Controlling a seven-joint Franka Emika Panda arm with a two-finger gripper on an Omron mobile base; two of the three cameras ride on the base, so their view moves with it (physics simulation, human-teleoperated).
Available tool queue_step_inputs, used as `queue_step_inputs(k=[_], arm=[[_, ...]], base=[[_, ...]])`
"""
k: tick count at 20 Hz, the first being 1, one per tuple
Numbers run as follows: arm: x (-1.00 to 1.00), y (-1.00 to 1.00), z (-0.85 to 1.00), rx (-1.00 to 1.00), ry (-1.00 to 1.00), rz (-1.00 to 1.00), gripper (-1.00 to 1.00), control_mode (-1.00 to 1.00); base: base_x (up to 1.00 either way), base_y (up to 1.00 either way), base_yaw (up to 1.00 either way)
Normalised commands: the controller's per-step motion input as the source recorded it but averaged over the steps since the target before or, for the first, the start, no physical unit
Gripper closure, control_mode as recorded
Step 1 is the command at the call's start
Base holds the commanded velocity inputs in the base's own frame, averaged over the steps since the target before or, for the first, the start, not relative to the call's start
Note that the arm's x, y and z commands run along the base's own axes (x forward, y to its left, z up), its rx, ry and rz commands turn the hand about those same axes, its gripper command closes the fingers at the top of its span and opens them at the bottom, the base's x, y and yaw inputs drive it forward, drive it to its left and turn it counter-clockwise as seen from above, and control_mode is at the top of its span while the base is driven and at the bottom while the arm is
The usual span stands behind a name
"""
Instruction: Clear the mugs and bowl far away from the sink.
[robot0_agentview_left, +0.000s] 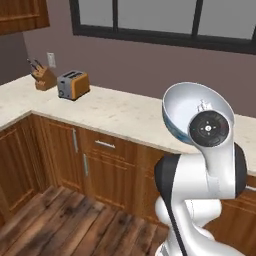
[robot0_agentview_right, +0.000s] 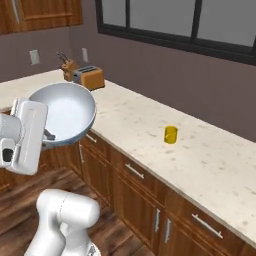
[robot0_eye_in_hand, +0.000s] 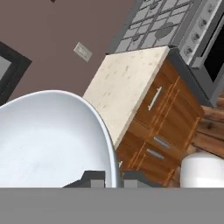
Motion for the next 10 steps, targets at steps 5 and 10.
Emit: queue_step_inputs(k=[5, 10], arm=[[0.00, 0.00, 0.00, 0.00, 0.00, 0.00, 1.00, 1.00], [0.00, 0.00, 0.00, 0.00, 0.00, 0.00, 1.00, 1.00]], base=[[0.96, 0.21, -0.37], [0.56, -0.30, -0.29]])
